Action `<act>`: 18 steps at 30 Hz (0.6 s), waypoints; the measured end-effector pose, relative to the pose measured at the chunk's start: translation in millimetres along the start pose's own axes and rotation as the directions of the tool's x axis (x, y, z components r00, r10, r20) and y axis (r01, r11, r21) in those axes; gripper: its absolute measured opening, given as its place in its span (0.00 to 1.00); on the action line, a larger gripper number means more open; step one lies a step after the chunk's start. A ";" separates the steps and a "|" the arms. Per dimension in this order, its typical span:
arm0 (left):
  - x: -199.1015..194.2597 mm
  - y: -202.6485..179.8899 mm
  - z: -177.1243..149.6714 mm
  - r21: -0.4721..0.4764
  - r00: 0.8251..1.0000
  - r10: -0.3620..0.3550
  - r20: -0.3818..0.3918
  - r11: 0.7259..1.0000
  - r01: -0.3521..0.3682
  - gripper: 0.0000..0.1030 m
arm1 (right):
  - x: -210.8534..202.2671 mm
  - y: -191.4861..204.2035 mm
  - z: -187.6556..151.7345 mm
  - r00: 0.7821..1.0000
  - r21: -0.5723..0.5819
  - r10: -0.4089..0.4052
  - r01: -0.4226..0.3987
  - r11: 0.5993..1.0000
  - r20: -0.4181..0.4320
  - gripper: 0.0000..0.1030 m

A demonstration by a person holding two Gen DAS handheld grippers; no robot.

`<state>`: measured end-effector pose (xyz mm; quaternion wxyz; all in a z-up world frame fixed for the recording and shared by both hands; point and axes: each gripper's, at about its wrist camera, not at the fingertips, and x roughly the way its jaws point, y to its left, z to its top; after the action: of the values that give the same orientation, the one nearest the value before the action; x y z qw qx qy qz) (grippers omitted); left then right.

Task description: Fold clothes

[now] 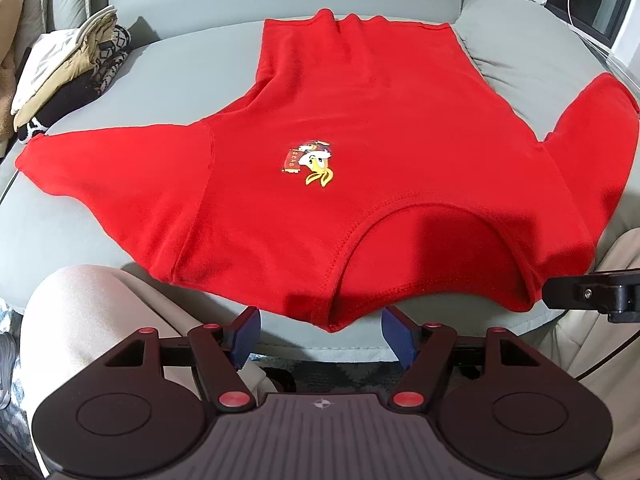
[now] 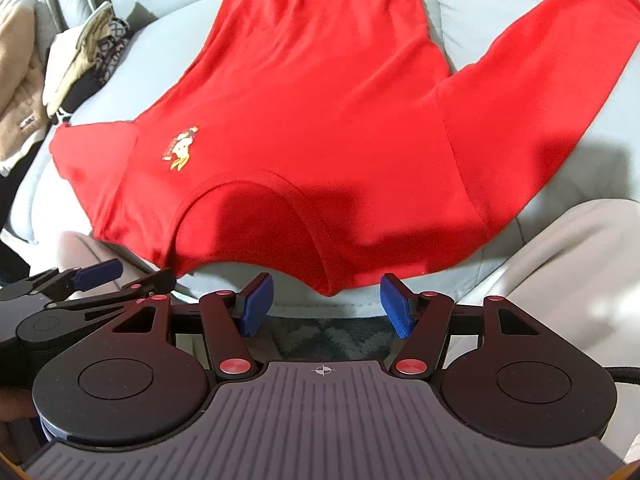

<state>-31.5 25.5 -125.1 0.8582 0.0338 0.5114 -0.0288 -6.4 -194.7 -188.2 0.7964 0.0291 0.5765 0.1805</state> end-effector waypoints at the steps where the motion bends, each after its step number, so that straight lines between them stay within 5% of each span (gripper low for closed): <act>1: 0.3 -0.4 -0.1 0.003 1.000 -0.003 -0.002 1.000 0.003 0.65 | -0.2 -0.6 -0.4 1.000 0.002 -0.001 0.001 1.000 0.000 0.63; 18: 1.0 -0.8 -1.3 0.002 1.000 -0.007 -0.007 1.000 0.007 0.65 | 3.2 -3.0 0.3 1.000 0.020 -0.002 0.003 1.000 -0.017 0.64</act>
<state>-32.2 24.8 -126.6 0.8562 0.0333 0.5146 -0.0320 -4.5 -196.4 -191.8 0.7914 0.0347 0.5850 0.1740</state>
